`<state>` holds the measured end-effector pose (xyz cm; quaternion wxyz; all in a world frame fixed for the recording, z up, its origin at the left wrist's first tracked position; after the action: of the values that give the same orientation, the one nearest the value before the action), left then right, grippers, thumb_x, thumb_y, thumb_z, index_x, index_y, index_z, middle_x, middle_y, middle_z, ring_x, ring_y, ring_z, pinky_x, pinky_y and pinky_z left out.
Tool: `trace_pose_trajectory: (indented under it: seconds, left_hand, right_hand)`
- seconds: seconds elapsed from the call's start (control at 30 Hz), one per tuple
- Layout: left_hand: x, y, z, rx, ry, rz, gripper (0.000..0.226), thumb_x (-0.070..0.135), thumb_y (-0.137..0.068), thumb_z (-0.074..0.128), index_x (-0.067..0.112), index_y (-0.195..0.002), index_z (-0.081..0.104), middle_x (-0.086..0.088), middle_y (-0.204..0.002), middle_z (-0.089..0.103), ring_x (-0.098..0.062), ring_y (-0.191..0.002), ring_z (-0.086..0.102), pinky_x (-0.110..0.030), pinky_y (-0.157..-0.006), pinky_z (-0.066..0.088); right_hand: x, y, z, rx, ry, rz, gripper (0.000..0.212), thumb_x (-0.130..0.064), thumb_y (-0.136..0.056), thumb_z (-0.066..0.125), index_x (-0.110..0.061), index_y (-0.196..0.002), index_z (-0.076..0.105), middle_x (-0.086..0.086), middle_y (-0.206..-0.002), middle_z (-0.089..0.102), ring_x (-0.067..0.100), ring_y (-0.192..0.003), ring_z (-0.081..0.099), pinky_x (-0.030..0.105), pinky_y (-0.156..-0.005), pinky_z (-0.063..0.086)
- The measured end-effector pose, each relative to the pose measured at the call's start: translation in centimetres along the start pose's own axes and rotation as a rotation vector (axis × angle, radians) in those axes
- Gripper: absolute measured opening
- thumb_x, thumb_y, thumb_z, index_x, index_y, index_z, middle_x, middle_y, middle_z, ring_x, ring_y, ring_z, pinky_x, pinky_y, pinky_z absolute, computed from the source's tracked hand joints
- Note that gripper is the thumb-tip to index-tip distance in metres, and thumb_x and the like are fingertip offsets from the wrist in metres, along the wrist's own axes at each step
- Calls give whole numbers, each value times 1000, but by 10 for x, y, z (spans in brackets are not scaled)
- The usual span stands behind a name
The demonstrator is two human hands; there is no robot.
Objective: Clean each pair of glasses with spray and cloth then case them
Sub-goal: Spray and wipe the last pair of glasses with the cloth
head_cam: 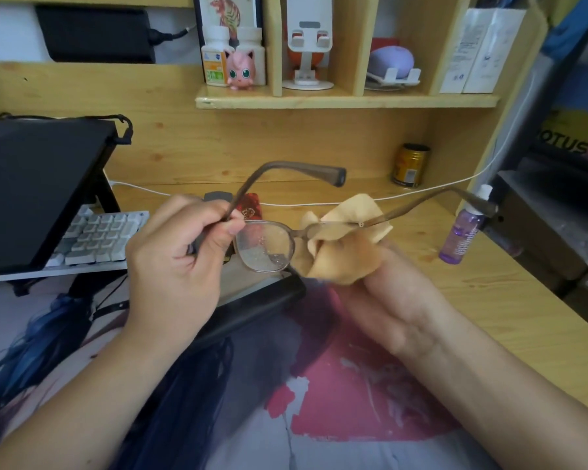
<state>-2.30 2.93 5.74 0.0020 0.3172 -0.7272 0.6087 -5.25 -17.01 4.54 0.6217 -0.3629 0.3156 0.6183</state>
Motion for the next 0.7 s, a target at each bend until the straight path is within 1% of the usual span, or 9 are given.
trace_pose_trajectory:
  seconds: [0.07, 0.1, 0.2, 0.33, 0.37, 0.47, 0.57, 0.63, 0.7]
  left_hand:
    - [1, 0, 0, -6, 0, 2, 20, 13, -99, 63, -3, -94, 74, -7, -84, 60, -23, -74, 58, -30, -68, 45]
    - [3, 0, 0, -12, 4, 3, 20, 14, -99, 63, -3, -95, 74, -6, -84, 60, -21, -75, 59, -27, -69, 45]
    - [6, 1, 4, -30, -2, 23, 21, 14, -98, 65, -4, -97, 75, -5, -85, 60, -16, -78, 58, -20, -73, 44]
    - [6, 5, 7, -66, 14, 59, 27, 20, -100, 62, -4, -96, 75, -8, -84, 62, -15, -76, 57, -24, -68, 44]
    - [7, 5, 7, -79, 10, 65, 27, 19, -100, 62, -3, -94, 75, -9, -83, 63, -15, -75, 57, -25, -67, 45]
    - [7, 3, 5, -61, -9, 50, 18, 11, -98, 64, -3, -94, 76, -7, -84, 64, -9, -79, 57, -16, -74, 41]
    - [1, -2, -2, -21, -8, -2, 16, 11, -99, 64, 0, -94, 75, -5, -87, 64, -8, -86, 59, -18, -77, 43]
    - [-3, -4, -5, -15, 21, -57, 13, 11, -99, 64, 4, -96, 74, -4, -88, 63, -9, -86, 61, -22, -76, 47]
    - [-5, -5, -6, -27, 39, -93, 11, 11, -98, 64, 7, -95, 74, -4, -87, 63, -9, -83, 61, -22, -75, 48]
  right_hand:
    - [2, -4, -2, -39, -105, 35, 21, 21, -81, 57, 4, -91, 64, 22, -110, 53, 34, -107, 50, 48, -112, 38]
    - [4, -5, -1, -65, -136, 40, 30, 25, -77, 54, 5, -99, 58, 20, -113, 47, 34, -105, 45, 44, -110, 37]
    - [9, -5, -3, -10, -122, 9, 43, 22, -69, 62, 13, -109, 51, 21, -104, 51, 29, -85, 59, 36, -80, 53]
    - [6, -2, -4, 166, 1, -77, 8, 4, -89, 64, -4, -90, 66, 16, -82, 59, 22, -69, 59, 29, -59, 52]
    - [4, -2, -5, 240, 29, -93, 11, -2, -96, 60, -6, -90, 68, 15, -80, 59, 21, -67, 59, 29, -58, 51]
    - [2, -1, -6, 329, 104, -111, 26, -14, -102, 53, -6, -82, 66, 9, -71, 63, 21, -68, 65, 37, -66, 58]
    - [4, 1, -4, 227, 160, -125, 37, -19, -106, 47, -5, -78, 66, 7, -73, 70, 22, -78, 72, 41, -75, 62]
    - [8, -2, -3, 116, 124, -99, 30, -10, -105, 46, 3, -86, 66, 12, -86, 71, 25, -90, 71, 38, -82, 59]
    - [11, -4, -6, 96, 55, -47, 25, 5, -99, 50, 0, -91, 73, 18, -103, 73, 35, -107, 69, 48, -97, 53]
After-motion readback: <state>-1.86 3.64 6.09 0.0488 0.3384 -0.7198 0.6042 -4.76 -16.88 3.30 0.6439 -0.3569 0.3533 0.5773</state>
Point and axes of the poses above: each hand's wrist, its own y-axis away from the middle knuckle, its own z-axis out of the palm, x = y × z, the point moved 2 cm from there along -y, towards the middle knuckle
